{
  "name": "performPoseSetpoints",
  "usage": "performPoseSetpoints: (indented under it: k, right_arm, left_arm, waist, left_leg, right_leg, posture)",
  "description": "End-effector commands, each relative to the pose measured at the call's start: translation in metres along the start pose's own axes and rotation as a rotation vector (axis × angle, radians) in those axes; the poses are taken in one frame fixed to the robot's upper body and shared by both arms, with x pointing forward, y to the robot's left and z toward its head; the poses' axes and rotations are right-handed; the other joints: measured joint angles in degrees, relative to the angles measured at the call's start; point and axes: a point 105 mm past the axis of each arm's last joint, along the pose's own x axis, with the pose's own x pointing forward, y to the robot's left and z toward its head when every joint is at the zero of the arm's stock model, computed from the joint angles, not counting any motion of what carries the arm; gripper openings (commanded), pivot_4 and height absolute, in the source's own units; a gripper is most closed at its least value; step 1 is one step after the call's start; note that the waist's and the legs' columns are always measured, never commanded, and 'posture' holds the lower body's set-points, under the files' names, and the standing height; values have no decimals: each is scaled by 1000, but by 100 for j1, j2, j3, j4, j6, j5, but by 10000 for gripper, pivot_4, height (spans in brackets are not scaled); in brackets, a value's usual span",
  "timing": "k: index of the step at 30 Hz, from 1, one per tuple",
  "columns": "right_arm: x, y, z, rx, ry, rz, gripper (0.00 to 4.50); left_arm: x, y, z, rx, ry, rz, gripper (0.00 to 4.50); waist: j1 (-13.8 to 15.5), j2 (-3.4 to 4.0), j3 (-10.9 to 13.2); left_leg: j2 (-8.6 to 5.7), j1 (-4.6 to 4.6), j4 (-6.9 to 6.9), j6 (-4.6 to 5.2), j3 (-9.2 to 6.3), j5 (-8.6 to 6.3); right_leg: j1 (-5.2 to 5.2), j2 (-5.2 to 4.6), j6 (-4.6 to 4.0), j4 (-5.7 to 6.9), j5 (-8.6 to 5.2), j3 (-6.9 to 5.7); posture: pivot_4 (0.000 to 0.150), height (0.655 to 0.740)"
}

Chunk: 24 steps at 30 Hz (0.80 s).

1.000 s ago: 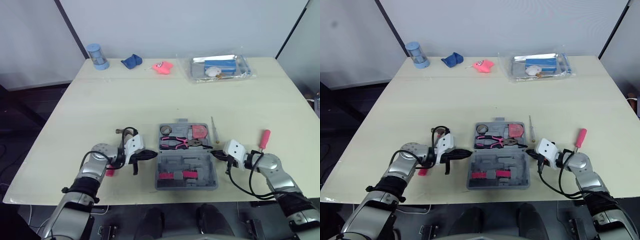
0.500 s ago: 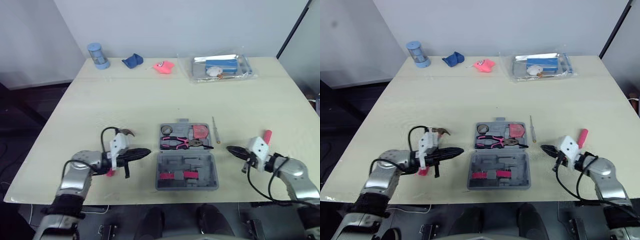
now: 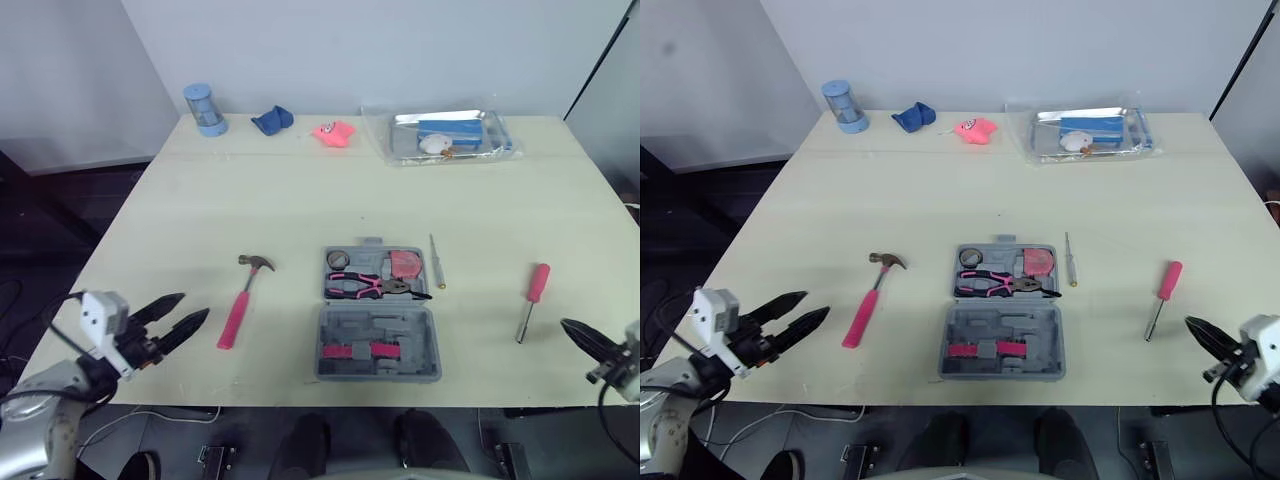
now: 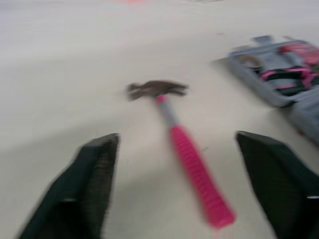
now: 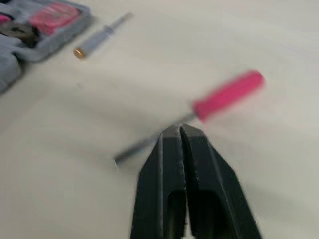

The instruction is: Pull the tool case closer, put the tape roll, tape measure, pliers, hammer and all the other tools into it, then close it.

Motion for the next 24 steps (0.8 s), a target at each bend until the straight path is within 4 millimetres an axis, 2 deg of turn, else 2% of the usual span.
performPoseSetpoints:
  k: [1,5,6,7,10,15,24]
  right_arm:
    - [-16,-14,2,0,-25,-65,16819]
    - [-44,-27,-19,63,11,-164,37746]
    - [-46,-28,-20,71,12,-175,42196]
    - [-48,-28,-21,69,18,-180,44732]
    - [-48,-27,-21,62,24,-175,44732]
    - [-39,-26,-9,43,-4,-154,44732]
    - [10,2,27,14,-85,12,44732]
  left_arm:
    - [-15,12,-4,6,-12,73,45000]
    - [-38,24,-24,-41,33,167,45000]
    - [-39,25,-25,-43,34,173,45000]
    - [-41,26,-27,-45,37,177,45000]
    - [-43,26,-30,-45,39,176,45000]
    - [-32,21,-20,-14,14,137,45000]
    - [3,-6,22,92,-75,-29,45000]
  waist:
    - [-1,-1,0]
    - [-6,-2,-1]
    - [-6,-2,-1]
    - [-7,-3,0]
    - [-4,-2,-1]
    - [-4,-3,-2]
    - [-2,-3,-2]
  left_leg:
    - [0,0,0,0,1,0]
    - [1,3,-1,0,6,0]
    - [1,3,-3,0,6,0]
    - [1,2,-5,0,7,0]
    - [1,6,-6,0,10,0]
    - [2,8,-6,-1,14,0]
    - [2,7,-6,-1,13,0]
  right_leg:
    - [0,0,0,0,0,1]
    - [0,0,0,0,0,5]
    - [-1,1,0,-1,0,5]
    - [-1,1,0,-3,-1,5]
    - [-1,0,0,-2,0,9]
    - [0,0,1,-1,0,12]
    - [0,0,2,-1,1,13]
  posture:
    - [1500,7400]
    - [1500,7400]
    - [1500,7400]
    - [1500,7400]
    - [1500,7400]
    - [1500,7400]
    - [1500,7400]
